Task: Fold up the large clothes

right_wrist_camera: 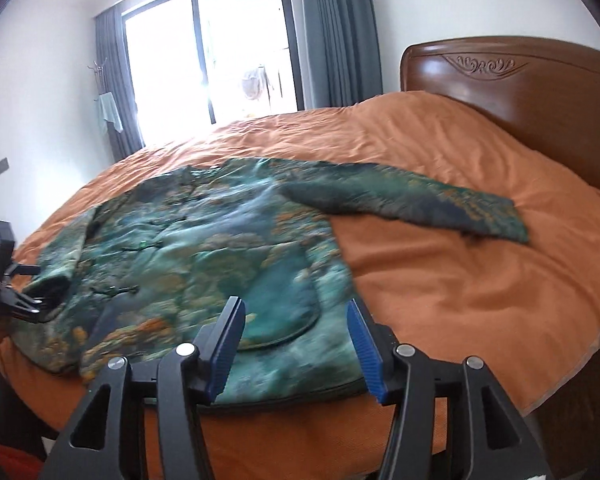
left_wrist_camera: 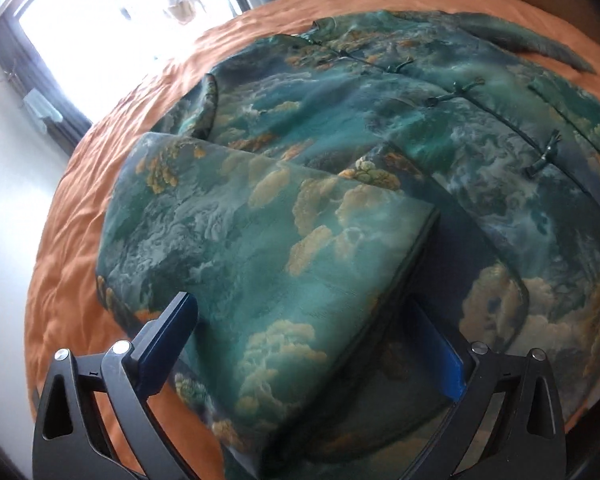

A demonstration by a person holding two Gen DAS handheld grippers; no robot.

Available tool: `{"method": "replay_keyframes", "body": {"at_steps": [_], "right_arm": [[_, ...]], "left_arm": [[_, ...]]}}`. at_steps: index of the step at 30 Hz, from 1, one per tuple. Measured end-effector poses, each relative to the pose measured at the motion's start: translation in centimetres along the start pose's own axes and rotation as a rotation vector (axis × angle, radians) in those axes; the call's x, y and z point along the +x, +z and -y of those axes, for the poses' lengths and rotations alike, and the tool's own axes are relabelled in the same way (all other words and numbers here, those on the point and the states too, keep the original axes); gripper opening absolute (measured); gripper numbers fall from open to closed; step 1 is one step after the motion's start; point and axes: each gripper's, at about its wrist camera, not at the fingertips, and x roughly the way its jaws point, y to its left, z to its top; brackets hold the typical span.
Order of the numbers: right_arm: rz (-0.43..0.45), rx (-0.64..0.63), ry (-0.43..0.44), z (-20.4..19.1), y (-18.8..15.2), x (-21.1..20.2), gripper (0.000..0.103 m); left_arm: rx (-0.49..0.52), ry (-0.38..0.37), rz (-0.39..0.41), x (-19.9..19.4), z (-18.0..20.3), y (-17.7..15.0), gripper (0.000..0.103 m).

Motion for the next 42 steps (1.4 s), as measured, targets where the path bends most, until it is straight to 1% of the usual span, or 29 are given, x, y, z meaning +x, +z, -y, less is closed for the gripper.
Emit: {"method": "replay_keyframes", "body": {"at_steps": [1,2,3,4,5,7,9,12,14,16,17,18,19,20,21,22,24,25,26,28,29,30,32,34,36,37,39,40,42], "right_arm": [[-0.019,-0.003,0.03,-1.2,-0.5,-0.2,0.054],[-0.033,-0.019,0.046,-2.6,-1.4,-1.2,0.054],[-0.04,-0.044,0.053,-3.5,-1.8,-1.4,0.054],[-0.039,-0.075,0.052,-4.3,-2.0,-1.3,0.054],[-0.029,-0.107,0.041,-5.0,-2.3,-1.4,0.054],[-0.006,-0.156,0.024,-6.0,-2.6,-1.6,0.054],[0.009,-0.184,0.023,-6.8,-2.6,-1.9,0.054],[0.024,-0.209,0.036,-6.4,-1.9,-2.0,0.054],[0.026,-0.221,0.05,-6.6,-1.7,-1.6,0.054],[0.026,-0.229,0.063,-6.8,-1.6,-1.4,0.054],[0.026,-0.232,0.069,-7.0,-1.7,-1.5,0.054],[0.024,-0.233,0.075,-7.2,-1.8,-1.6,0.054],[0.021,-0.233,0.083,-7.5,-2.0,-1.6,0.054],[0.018,-0.234,0.09,-7.7,-2.1,-1.6,0.054],[0.017,-0.236,0.093,-7.8,-2.2,-1.6,0.054],[0.019,-0.239,0.093,-7.9,-2.2,-1.7,0.054],[0.027,-0.24,0.085,-7.8,-2.1,-1.9,0.054],[0.028,-0.234,0.079,-7.5,-2.0,-2.0,0.054],[0.027,-0.226,0.071,-7.0,-1.9,-2.1,0.054],[0.012,-0.211,0.054,-5.8,-1.5,-1.7,0.057],[0.0,-0.2,0.046,-5.0,-1.1,-1.2,0.059],[-0.018,-0.185,0.042,-4.1,-0.7,-0.8,0.06],[-0.052,-0.132,0.034,-1.4,0.4,0.4,0.061],[-0.097,-0.083,0.035,1.4,1.5,2.0,0.063],[-0.161,-0.056,0.031,4.1,2.3,4.0,0.065],[-0.189,-0.045,0.022,5.3,2.4,4.9,0.065],[-0.284,-0.025,0.067,7.1,2.3,6.9,0.065],[-0.33,-0.008,0.095,7.8,2.0,7.9,0.065],[-0.384,0.022,0.152,8.8,1.3,9.2,0.065]], "left_arm": [[-0.025,-0.02,0.006,0.1,-0.5,0.1,0.087],[-0.06,-0.052,0.002,0.1,-1.2,0.2,0.064],[-0.095,-0.072,-0.003,0.1,-1.8,0.2,0.049],[-0.127,-0.078,-0.007,0.0,-2.4,0.1,0.023],[-0.16,-0.084,-0.003,-0.2,-3.1,-0.1,0.014],[-0.238,-0.102,0.026,-1.9,-5.0,-0.3,0.012],[-0.3,-0.077,0.073,-4.2,-7.4,-0.3,0.011],[-0.396,-0.026,0.129,-7.6,-12.3,-0.7,0.011],[-0.447,0.054,0.147,-9.2,-16.1,-1.0,0.011],[-0.512,0.164,0.144,-10.4,-20.4,-1.9,0.012],[-0.546,0.211,0.137,-10.6,-22.3,-2.4,0.019],[-0.585,0.279,0.122,-10.5,-24.5,-3.2,0.025],[-0.627,0.348,0.101,-10.2,-26.6,-4.1,0.043],[-0.677,0.421,0.071,-9.9,-28.6,-5.2,0.065],[-0.74,0.491,0.036,-9.5,-30.5,-6.7,0.07],[-0.791,0.525,0.012,-9.2,-31.7,-8.2,0.07],[-0.89,0.533,-0.024,-8.6,-32.6,-11.1,0.069],[-0.913,0.511,-0.024,-8.5,-32.0,-11.9,0.069],[-0.917,0.467,-0.018,-8.3,-30.9,-12.5,0.069],[-0.878,0.35,-0.013,-7.8,-27.2,-12.6,0.069],[-0.847,0.263,-0.011,-7.4,-24.8,-12.2,0.07],[-0.807,0.144,-0.011,-6.9,-22.0,-11.8,0.071],[-0.733,-0.06,-0.02,-5.8,-16.8,-10.4,0.078],[-0.657,-0.197,-0.037,-4.8,-12.2,-9.2,0.082],[-0.593,-0.278,-0.062,-3.5,-8.0,-8.1,0.082],[-0.577,-0.301,-0.073,-2.8,-6.6,-7.7,0.082],[-0.565,-0.326,-0.082,-1.1,-5.1,-7.0,0.084],[-0.571,-0.336,-0.082,-0.5,-4.6,-6.6,0.089],[-0.567,-0.354,-0.07,-0.1,-3.9,-6.2,0.092]]}}
